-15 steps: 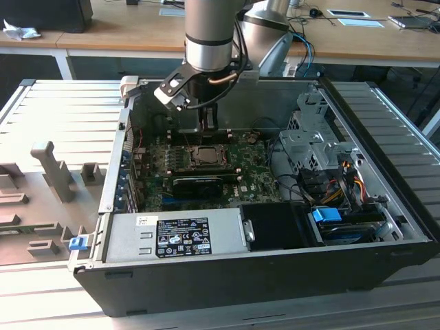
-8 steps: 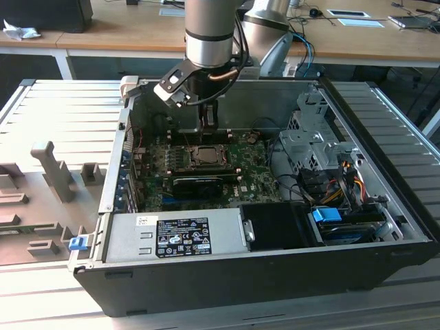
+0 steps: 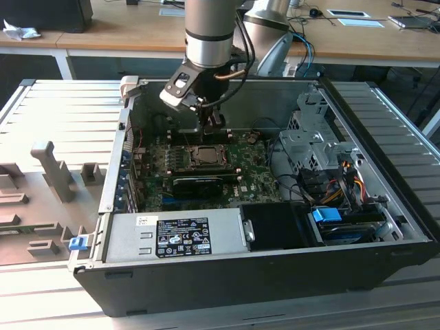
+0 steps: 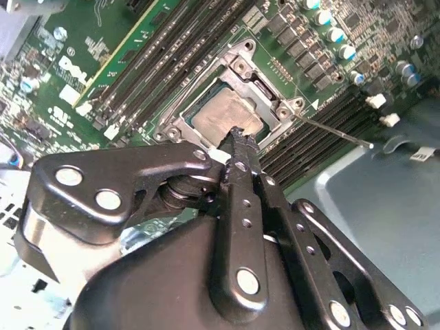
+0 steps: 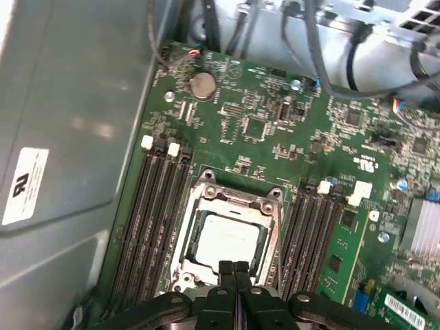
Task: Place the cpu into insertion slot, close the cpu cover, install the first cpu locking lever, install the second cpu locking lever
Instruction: 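Install the first cpu locking lever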
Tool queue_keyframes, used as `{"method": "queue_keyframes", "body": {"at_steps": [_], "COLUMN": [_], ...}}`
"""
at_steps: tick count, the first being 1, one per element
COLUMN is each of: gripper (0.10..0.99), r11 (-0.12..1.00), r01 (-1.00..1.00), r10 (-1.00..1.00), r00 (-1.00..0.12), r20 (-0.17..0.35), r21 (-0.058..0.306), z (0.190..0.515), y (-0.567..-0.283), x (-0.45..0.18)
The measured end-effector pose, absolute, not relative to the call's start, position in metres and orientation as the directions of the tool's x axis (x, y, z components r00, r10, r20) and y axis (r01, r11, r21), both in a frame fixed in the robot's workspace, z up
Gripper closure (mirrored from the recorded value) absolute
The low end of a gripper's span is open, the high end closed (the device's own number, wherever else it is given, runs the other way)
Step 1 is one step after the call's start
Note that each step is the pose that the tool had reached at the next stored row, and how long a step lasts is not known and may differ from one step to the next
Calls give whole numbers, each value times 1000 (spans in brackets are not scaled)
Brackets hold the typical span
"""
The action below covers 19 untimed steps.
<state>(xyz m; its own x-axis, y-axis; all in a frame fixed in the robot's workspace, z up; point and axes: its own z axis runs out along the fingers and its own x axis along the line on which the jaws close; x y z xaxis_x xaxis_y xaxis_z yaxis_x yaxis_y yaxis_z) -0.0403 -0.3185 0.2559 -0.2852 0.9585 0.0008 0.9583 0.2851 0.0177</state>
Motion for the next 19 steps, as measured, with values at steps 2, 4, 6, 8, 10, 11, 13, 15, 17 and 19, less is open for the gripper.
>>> {"method": "queue_keyframes", "body": {"at_steps": [2, 4, 6, 8, 10, 11, 13, 15, 17, 19], "gripper": [980, 980, 980, 980, 980, 980, 980, 980, 980, 980], "r11": [334, 365, 401, 441, 477, 491, 516, 562, 592, 616], "r01": [942, 931, 916, 897, 879, 871, 857, 827, 806, 787], "r10": [942, 931, 916, 897, 879, 871, 857, 827, 806, 788], "r00": [-334, -365, -401, -441, -477, -491, -516, -562, -592, -616], "r20": [1, 1, 1, 1, 1, 1, 1, 1, 1, 1], "r21": [18, 18, 18, 18, 18, 18, 18, 18, 18, 18], "z": [256, 256, 256, 256, 256, 256, 256, 256, 256, 256], "y": [-318, -319, -319, -318, -318, -318, -319, -318, -318, -318], "x": [-40, -40, -40, -40, -40, -40, -40, -40, -40, -40]}}
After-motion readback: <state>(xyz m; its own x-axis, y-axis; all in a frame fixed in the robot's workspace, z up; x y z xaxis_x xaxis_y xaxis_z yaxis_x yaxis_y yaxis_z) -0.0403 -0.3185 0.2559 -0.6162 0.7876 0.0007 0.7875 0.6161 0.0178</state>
